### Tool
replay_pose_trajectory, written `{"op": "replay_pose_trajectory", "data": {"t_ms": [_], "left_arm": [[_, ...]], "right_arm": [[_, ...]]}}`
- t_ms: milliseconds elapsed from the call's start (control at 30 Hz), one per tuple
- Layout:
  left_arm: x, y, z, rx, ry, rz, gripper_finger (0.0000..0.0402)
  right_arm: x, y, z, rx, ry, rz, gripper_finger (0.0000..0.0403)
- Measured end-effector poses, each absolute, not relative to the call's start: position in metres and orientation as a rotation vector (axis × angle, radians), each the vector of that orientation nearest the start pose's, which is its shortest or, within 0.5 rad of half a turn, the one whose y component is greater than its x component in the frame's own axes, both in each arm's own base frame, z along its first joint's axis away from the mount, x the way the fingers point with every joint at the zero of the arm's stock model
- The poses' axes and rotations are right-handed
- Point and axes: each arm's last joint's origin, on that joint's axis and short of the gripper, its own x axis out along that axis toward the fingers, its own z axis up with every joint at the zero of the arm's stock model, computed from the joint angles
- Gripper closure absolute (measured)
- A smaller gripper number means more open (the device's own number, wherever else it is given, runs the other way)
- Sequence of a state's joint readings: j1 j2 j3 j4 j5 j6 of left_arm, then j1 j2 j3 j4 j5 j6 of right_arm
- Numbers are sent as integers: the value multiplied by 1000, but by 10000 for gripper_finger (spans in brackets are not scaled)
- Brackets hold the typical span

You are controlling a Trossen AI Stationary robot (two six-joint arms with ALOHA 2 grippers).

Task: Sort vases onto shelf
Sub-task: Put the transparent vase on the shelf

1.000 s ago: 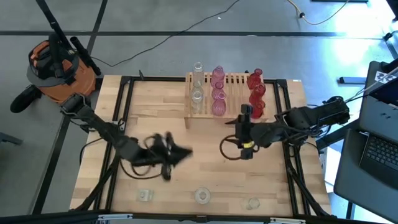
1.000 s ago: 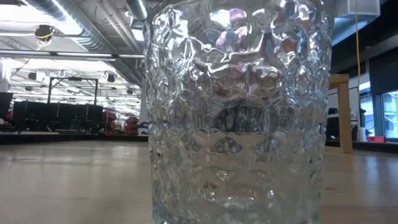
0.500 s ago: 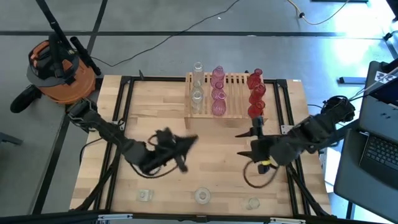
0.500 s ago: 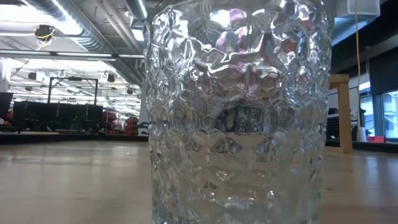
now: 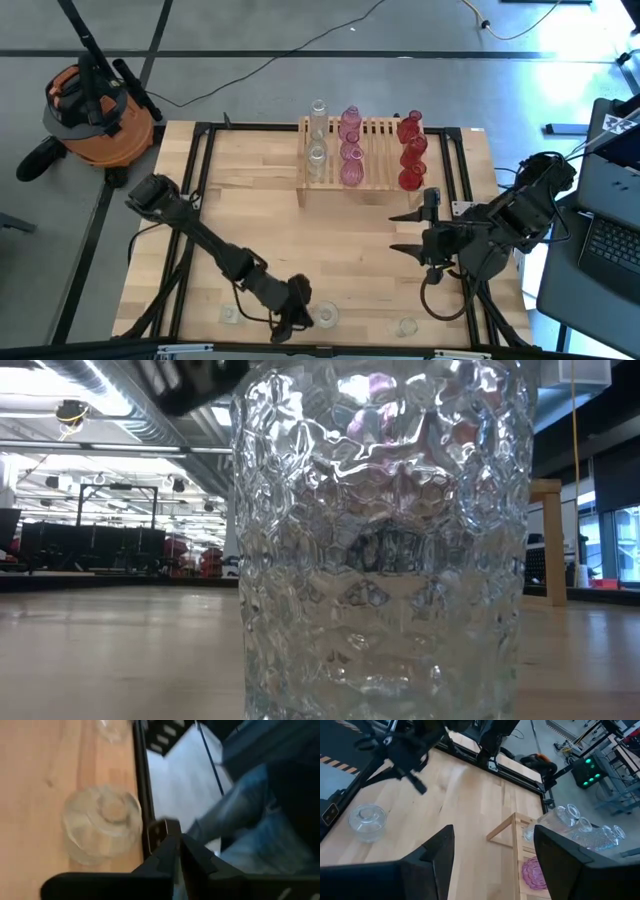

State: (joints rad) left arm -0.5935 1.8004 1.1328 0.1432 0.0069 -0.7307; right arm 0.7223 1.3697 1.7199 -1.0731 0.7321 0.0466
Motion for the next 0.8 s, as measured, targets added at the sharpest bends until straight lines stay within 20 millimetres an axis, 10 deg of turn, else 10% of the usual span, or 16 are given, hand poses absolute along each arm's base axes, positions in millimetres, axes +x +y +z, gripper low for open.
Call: {"op": "replay_pose_trajectory", "data": {"t_ms": [400,800], "left_arm": [[326,-218,188,-526,799,-300,275],[356,-199,172,-694,806,-477,297]], "right_arm": [[197,148,446,-406,517,-16,182],[198,147,446,-405,515,-26,182]]}}
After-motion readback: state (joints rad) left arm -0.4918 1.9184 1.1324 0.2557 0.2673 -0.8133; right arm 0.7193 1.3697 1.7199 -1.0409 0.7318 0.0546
